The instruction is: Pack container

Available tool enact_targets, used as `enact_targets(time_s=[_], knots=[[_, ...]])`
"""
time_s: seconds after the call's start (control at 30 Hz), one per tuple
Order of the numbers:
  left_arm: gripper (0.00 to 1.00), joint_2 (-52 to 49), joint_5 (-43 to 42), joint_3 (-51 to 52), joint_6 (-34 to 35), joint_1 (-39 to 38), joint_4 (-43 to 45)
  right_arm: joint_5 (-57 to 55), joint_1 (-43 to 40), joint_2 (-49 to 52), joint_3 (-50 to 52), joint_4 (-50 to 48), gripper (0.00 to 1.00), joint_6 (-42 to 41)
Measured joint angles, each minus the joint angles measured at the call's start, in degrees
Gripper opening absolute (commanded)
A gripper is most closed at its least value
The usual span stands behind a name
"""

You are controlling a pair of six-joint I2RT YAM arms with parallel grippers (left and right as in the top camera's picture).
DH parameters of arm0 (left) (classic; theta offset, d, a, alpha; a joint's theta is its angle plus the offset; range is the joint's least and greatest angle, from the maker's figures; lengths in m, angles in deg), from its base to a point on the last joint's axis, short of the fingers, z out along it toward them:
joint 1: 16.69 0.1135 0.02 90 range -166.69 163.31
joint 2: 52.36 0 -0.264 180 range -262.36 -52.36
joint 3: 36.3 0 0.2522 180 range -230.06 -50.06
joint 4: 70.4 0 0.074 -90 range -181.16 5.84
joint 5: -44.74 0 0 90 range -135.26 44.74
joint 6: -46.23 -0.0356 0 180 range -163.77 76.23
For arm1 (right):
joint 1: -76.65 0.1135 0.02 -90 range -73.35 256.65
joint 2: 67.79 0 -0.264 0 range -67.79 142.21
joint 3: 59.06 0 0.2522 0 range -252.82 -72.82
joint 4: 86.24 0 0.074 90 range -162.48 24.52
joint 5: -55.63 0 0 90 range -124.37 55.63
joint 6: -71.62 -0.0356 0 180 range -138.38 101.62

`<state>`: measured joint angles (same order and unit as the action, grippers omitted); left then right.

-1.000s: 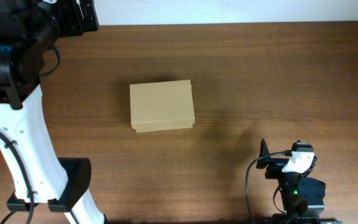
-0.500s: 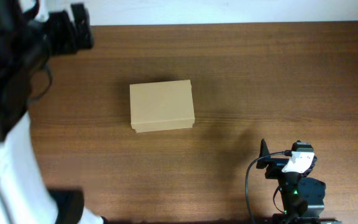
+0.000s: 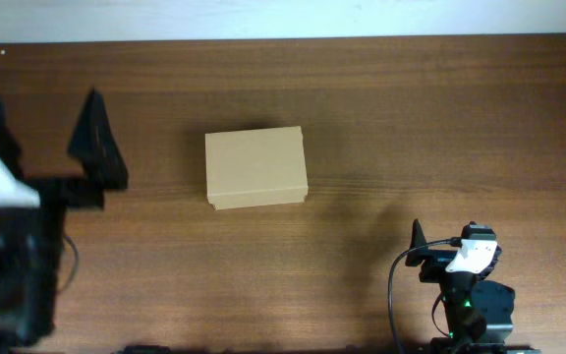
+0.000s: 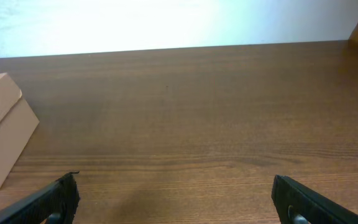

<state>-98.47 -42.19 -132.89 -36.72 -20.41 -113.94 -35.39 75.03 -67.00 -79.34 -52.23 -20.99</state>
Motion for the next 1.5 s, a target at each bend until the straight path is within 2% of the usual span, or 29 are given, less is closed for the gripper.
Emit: enact_targets(time_s=[0.17,0.23,0.47,0.73,1.0,1.5], knots=[[1.00,13.49,0.20,19.41,0.02,0.00,11.15,0.02,-0.07,-0.02,0.02,-0.09,0.99,0.07],[1.00,17.29,0.20,25.00,0.00,0.00,12.52,0.00,-0.07,0.00,0.02,-0.07,0.99,0.02],[1.00,29.07,0.20,42.91,0.00,0.00,13.94,0.02,-0.11,0.00,0.02,-0.09,0.99,0.00],[0.99,37.27,0.20,57.40,0.02,0.00,14.82,0.02,-0.11,0.00,0.02,-0.09,0.99,0.04],[1.00,42.75,0.20,67.34,0.02,0.00,15.15,0.02,-0.11,0.00,0.02,-0.09,0.99,0.04],[1.00,44.57,0.20,75.60,0.02,0.00,15.28,0.02,-0.11,0.00,0.02,-0.09,0.99,0.02]])
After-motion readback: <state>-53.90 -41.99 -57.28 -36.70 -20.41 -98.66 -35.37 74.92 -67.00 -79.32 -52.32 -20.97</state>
